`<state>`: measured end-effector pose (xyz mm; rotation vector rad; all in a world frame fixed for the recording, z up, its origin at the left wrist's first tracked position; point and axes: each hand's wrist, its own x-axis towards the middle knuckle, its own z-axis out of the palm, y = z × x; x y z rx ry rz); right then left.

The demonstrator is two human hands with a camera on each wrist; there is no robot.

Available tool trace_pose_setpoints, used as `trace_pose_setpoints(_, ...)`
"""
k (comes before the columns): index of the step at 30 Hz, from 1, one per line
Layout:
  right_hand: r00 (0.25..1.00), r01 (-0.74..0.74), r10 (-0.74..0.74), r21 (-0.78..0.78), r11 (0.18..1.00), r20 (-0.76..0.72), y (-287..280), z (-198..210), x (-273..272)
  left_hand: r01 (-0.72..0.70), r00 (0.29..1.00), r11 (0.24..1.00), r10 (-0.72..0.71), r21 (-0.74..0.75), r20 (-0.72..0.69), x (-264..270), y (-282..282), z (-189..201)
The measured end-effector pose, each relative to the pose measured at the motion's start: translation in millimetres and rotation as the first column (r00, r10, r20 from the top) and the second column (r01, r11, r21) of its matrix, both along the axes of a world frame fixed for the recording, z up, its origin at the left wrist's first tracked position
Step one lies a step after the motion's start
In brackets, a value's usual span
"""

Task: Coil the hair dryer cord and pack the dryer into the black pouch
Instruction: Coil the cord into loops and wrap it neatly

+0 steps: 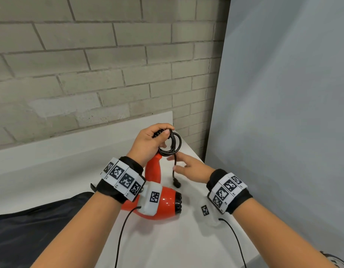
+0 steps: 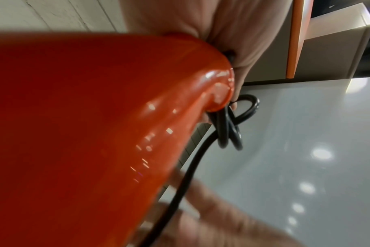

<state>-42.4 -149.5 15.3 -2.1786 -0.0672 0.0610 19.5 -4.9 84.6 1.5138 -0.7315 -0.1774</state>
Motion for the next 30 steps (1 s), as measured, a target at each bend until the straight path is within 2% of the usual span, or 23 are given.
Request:
trace_pose_setpoints(2,0.996,0.0,-0.011,0.12,0.993,0.093,6,6,4,0.008,1.0,1.0,-0.008,-0.009,-0.015,0,1,0)
trace_pose_setpoints(5,0.977,0.082,-0.131,0.266,0.96,0.17,7,15,5,0.015,0.999,0.999,-0.016,-0.034,-0.032,-1,5,2)
trace_pose_setpoints(7,0.938,0.211,-0.27,0.259,0.943,0.218,4,24,6,0.011,1.0,1.0,-0.011,-0.027,-0.011,-2,8,3)
trace_pose_setpoints(9,0.868,0.35,-0.411,0.244,0.904,0.278,-1,36,6,0.013,1.0,1.0,-0.013,-0.015,0.005,0,10,2)
trace_pose_setpoints(12,0.76,0.458,-0.513,0.231,0.858,0.399,-9,63,1,0.008,0.999,1.0,-0.009,0.025,0.04,3,11,0)
trace_pose_setpoints(15,0.713,0.473,-0.494,0.179,0.863,0.498,-11,88,-10,0.023,0.996,0.997,-0.029,0.076,0.088,2,10,1)
trace_pose_setpoints(19,0.669,0.434,-0.467,0.207,0.877,0.579,-1,106,-22,0.027,0.994,0.997,-0.034,0.065,0.101,-2,6,3)
trace_pose_setpoints(24,0.703,0.307,-0.397,0.252,0.918,0.59,14,111,-30,0.015,0.997,0.995,-0.022,0.096,0.073,-8,6,6)
trace_pose_setpoints(30,0.741,0.178,-0.219,0.129,0.976,0.635,18,108,-33,-0.007,0.996,0.993,-0.004,0.118,0.091,-8,9,7)
